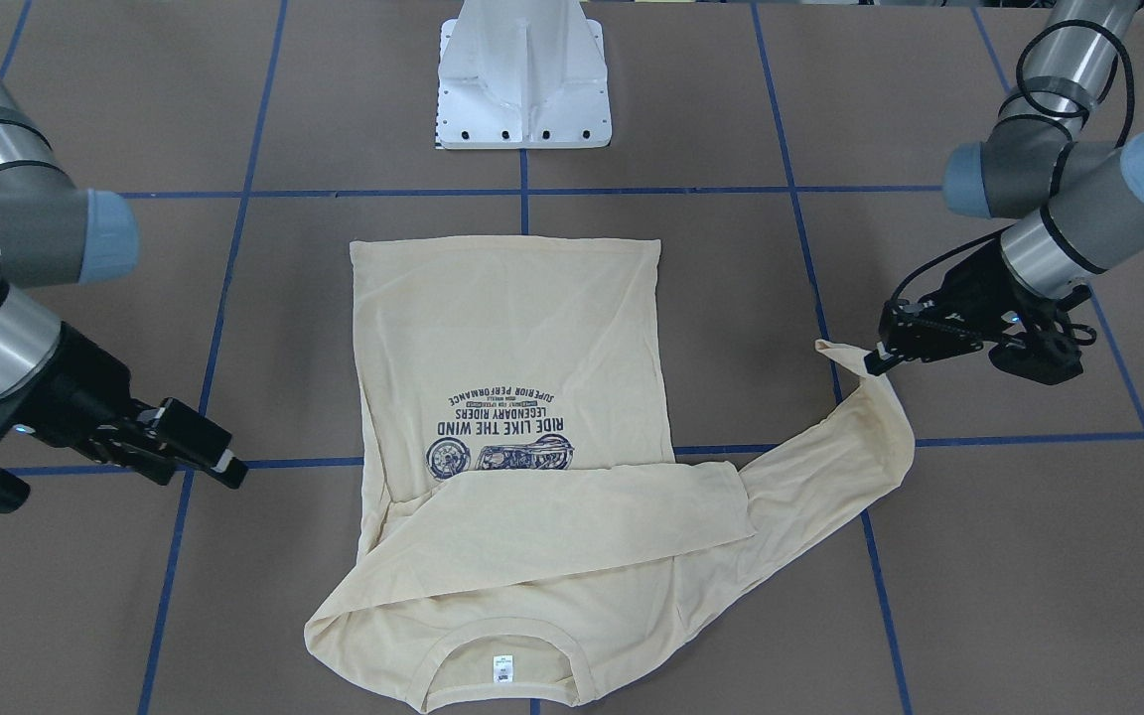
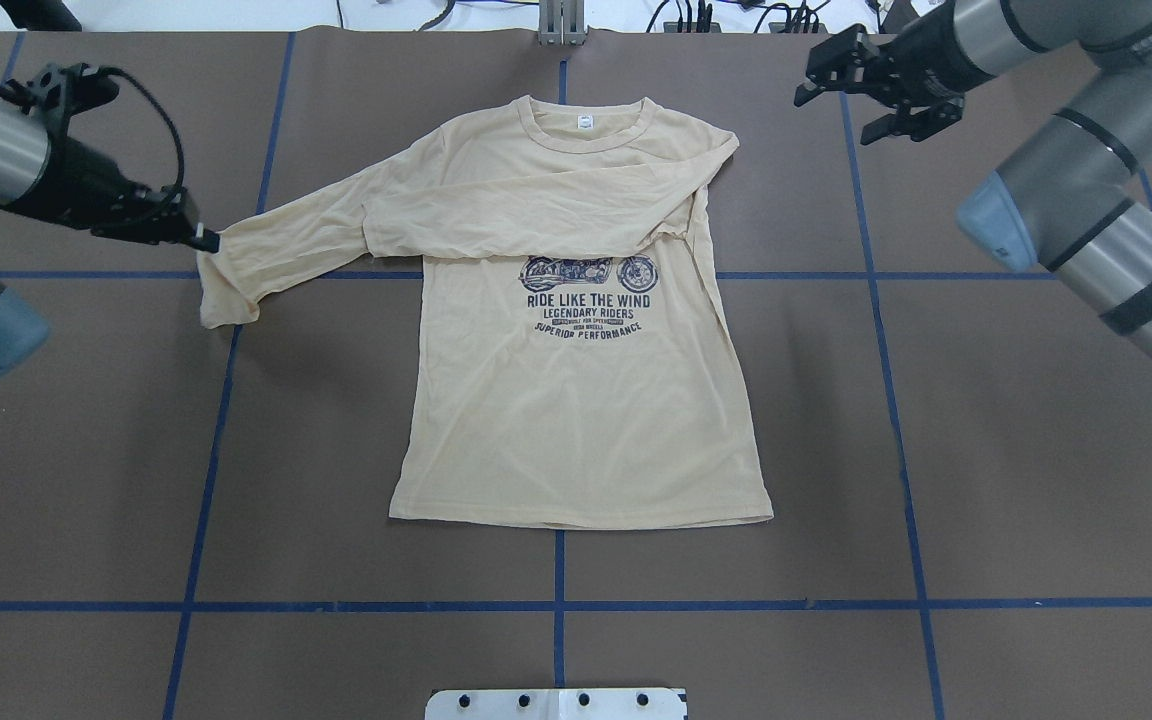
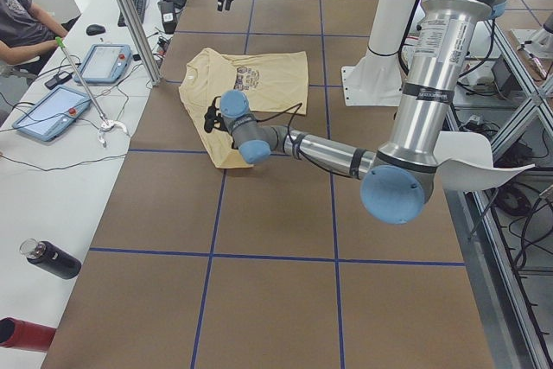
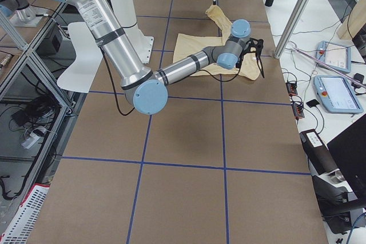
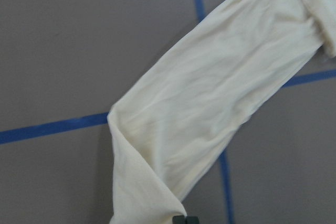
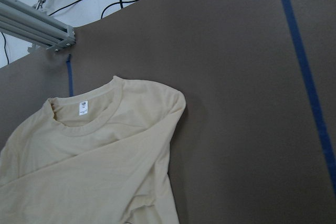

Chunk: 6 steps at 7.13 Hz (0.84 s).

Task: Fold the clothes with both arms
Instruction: 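Carry the other sleeve across the shirt toward the far shoulder with the left gripper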

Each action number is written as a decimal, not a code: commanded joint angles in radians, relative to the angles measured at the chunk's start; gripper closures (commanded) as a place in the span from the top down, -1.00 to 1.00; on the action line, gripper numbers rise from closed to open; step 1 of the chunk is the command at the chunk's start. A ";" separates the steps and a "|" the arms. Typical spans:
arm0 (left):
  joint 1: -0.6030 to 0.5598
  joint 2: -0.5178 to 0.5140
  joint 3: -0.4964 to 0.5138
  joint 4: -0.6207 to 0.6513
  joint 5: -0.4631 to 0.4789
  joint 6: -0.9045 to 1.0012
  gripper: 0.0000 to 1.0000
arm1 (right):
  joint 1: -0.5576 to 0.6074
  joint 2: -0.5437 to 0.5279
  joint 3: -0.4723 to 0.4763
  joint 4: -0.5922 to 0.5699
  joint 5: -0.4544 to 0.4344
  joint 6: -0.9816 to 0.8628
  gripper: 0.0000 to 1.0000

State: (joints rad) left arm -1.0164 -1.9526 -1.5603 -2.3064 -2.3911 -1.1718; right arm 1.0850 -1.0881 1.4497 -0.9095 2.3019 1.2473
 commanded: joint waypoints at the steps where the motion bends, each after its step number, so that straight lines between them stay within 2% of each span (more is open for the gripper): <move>1: 0.044 -0.286 0.029 0.062 0.007 -0.373 -1.00 | 0.045 -0.110 0.003 0.001 0.011 -0.154 0.97; 2: 0.053 -0.384 0.067 0.062 0.053 -0.450 -1.00 | 0.056 -0.124 -0.003 0.001 0.010 -0.164 0.98; 3: 0.118 -0.473 0.089 0.061 0.169 -0.574 -1.00 | 0.067 -0.142 -0.014 0.000 0.005 -0.189 0.98; 4: 0.181 -0.571 0.188 0.059 0.272 -0.607 -1.00 | 0.097 -0.150 -0.055 0.000 0.008 -0.274 0.98; 6: 0.284 -0.652 0.268 0.042 0.454 -0.649 -1.00 | 0.124 -0.156 -0.103 0.000 0.008 -0.342 0.98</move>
State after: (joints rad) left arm -0.7943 -2.5480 -1.3461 -2.2573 -2.0442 -1.7967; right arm 1.1942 -1.2395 1.3727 -0.9096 2.3100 0.9421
